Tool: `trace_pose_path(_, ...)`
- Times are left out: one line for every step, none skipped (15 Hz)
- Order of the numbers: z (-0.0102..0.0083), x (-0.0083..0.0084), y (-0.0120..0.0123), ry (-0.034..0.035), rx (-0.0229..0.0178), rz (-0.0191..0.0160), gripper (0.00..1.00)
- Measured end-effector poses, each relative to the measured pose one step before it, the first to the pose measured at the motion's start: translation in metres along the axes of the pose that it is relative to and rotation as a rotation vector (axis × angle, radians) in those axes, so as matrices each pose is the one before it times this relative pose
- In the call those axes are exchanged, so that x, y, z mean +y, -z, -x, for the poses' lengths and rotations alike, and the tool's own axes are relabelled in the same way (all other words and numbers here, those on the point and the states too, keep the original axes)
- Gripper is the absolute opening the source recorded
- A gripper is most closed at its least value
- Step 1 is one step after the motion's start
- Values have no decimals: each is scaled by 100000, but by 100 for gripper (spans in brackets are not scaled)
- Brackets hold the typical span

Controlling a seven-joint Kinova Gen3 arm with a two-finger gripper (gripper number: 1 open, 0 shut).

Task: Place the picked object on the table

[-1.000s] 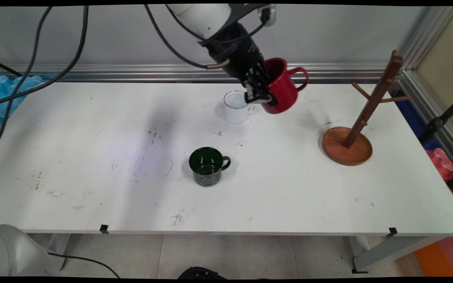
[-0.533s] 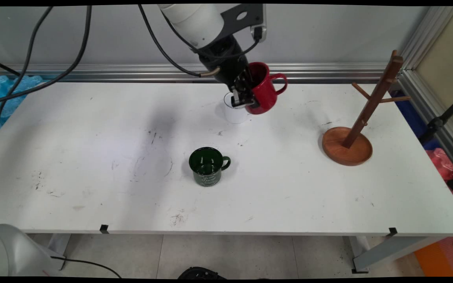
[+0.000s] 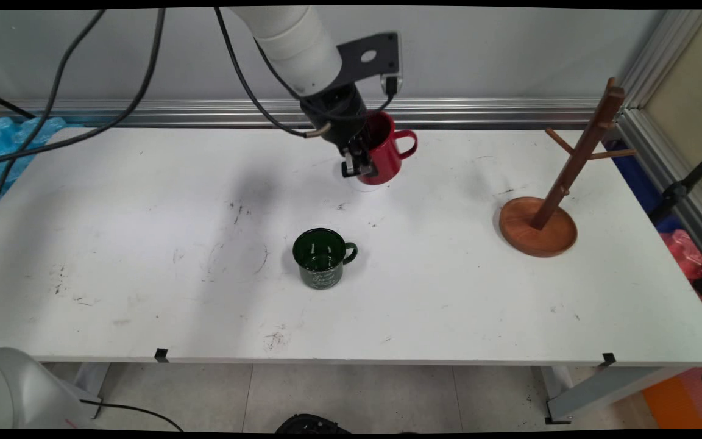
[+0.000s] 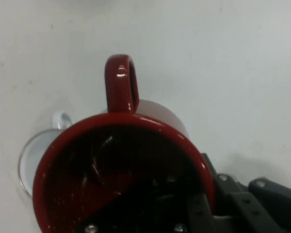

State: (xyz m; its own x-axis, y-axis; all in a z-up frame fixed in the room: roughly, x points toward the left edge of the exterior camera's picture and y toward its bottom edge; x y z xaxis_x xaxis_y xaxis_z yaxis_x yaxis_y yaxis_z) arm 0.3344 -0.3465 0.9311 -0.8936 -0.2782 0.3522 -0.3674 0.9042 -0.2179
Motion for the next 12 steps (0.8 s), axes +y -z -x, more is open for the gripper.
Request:
trace_pose_path(147, 114, -633, 2, -1912, -75, 0)
trace_pose_path(84, 112, -593, -50, -1598, 20, 0)
trace_pose_path(76, 124, -690, 147, -1685, 24, 0)
trace_pose_path(22, 130, -711, 120, -1638, 24, 0)
trace_pose_path(-11, 83, -518, -4, -1168, -66, 0)
trace_pose_path(1, 88, -514, 29, -1183, -72, 0)
trace_pose_path(9, 120, -610, 100, -1463, -95, 0)
trace_pose_path(-3, 166, -706, 118, -1627, -8, 0)
trace_pose_path(-2, 184, -696, 165, -1624, 82, 0)
trace_pose_path(-24, 167, -587, 137, -1280, 122, 0)
trace_pose_path(-53, 183, -674, 181, -1401, 175, 0)
trace_pose_path(-64, 150, -558, 144, -1147, 152, 0)
